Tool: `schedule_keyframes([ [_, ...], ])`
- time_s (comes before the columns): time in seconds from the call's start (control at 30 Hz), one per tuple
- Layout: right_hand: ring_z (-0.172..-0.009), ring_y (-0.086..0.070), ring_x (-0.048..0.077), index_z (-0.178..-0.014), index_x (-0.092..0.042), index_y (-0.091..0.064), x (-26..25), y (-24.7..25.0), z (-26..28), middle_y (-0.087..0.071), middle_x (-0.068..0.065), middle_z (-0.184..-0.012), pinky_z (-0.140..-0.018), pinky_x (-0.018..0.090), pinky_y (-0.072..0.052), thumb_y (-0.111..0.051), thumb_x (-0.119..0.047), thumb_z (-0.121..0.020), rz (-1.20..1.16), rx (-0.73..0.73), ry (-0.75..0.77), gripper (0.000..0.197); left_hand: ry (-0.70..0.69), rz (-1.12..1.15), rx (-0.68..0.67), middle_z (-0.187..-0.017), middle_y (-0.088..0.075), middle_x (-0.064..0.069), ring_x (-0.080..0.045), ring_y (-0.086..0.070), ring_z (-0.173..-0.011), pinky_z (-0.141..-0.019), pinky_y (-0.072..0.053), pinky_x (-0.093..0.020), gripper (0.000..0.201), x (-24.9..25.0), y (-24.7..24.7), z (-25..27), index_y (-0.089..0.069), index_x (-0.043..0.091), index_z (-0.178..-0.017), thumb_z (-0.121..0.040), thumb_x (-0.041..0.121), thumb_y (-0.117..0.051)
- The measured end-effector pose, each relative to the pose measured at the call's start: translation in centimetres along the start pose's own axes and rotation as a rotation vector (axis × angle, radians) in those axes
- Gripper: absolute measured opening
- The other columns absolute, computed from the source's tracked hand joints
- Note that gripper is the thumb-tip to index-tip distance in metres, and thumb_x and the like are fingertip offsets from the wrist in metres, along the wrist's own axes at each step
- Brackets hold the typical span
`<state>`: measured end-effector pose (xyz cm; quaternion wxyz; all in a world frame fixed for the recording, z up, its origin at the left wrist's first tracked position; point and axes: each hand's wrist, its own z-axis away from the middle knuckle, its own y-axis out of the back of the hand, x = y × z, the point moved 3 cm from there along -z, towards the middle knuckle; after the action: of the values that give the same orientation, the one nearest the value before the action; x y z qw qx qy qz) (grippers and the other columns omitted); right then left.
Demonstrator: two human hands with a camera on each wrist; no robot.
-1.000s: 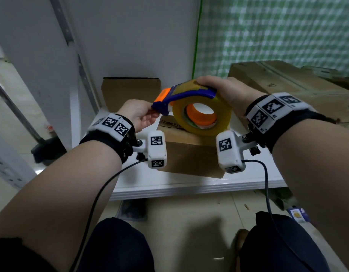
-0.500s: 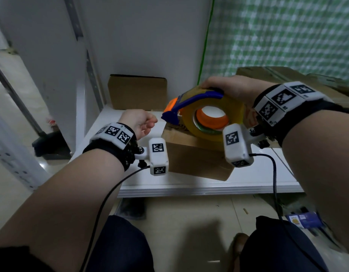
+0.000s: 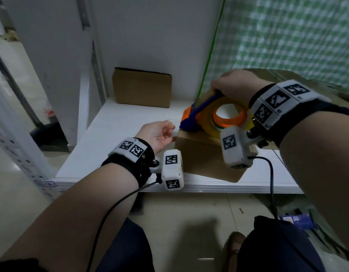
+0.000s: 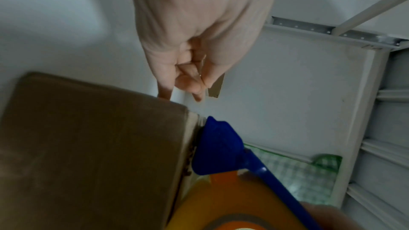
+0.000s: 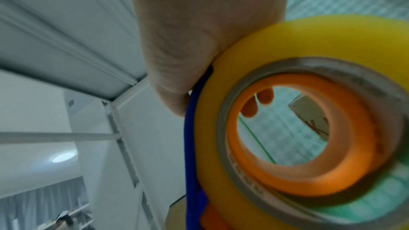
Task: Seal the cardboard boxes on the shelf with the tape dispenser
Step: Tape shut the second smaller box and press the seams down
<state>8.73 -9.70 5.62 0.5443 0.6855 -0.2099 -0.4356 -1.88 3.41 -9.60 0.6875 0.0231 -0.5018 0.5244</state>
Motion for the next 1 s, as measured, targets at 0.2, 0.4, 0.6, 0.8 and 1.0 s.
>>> schedule_keyframes([
  [0.2,-0.060,-0.049,0.022,-0.071,-0.013,-0.052,-1.5,-1.3,0.4,-0.053,0.005,-0.070,-0.051,0.027,-0.034,-0.041,-0.043,-0.085,0.212,0.117,-0.020,0.035,-0.064,-0.028,-0.027,-0.075,-0.061,-0.012,-0.012,-0.052,-0.058,-0.055,-0.053,-0.035,0.012,-0.8,0.7,-0.9,-0.057,0.000,-0.083,-0.093,0.004,-0.054],
  [0.4,-0.073,-0.055,0.031,-0.092,-0.006,-0.060,-2.6,-2.3,0.4,-0.056,0.013,-0.099,-0.058,0.033,-0.040,-0.033,-0.041,-0.085,0.383,0.197,-0.118,0.045,-0.077,-0.044,-0.106,-0.067,-0.052,-0.010,-0.009,-0.051,-0.040,-0.063,-0.058,-0.038,0.021,-0.1,0.6,-1.2,-0.052,0.000,-0.072,-0.093,-0.001,-0.049],
  [0.6,-0.063,-0.053,0.026,-0.074,-0.012,-0.055,-3.1,-3.0,0.4,-0.056,0.008,-0.075,-0.055,0.032,-0.037,-0.034,-0.038,-0.090,0.452,0.257,-0.175,0.036,-0.062,-0.062,-0.092,-0.062,-0.059,-0.012,-0.008,-0.054,-0.040,-0.052,-0.058,-0.036,0.014,-0.1,1.0,-2.1,-0.057,-0.003,-0.078,-0.092,-0.001,-0.053],
  [0.8,-0.085,-0.057,0.034,-0.094,-0.008,-0.060,-3.7,-4.0,0.3,-0.059,0.013,-0.094,-0.076,0.044,-0.048,-0.034,-0.045,-0.085,0.631,0.278,-0.222,0.046,-0.105,-0.255,-0.103,-0.075,-0.065,-0.010,-0.016,-0.060,-0.066,-0.064,-0.057,-0.031,0.011,-1.0,1.3,-2.7,-0.059,0.002,-0.075,-0.087,0.002,-0.060],
  [1.0,-0.123,-0.036,0.036,-0.127,-0.011,-0.051,-4.4,-5.0,0.4,-0.045,0.015,-0.131,-0.096,0.057,-0.037,-0.030,-0.034,-0.094,0.782,0.253,-0.246,0.046,-0.397,-0.656,-0.034,-0.082,-0.072,-0.017,-0.034,-0.068,-0.084,-0.078,-0.058,-0.043,0.023,-1.2,1.1,-3.0,-0.070,-0.002,-0.079,-0.083,0.020,-0.063],
])
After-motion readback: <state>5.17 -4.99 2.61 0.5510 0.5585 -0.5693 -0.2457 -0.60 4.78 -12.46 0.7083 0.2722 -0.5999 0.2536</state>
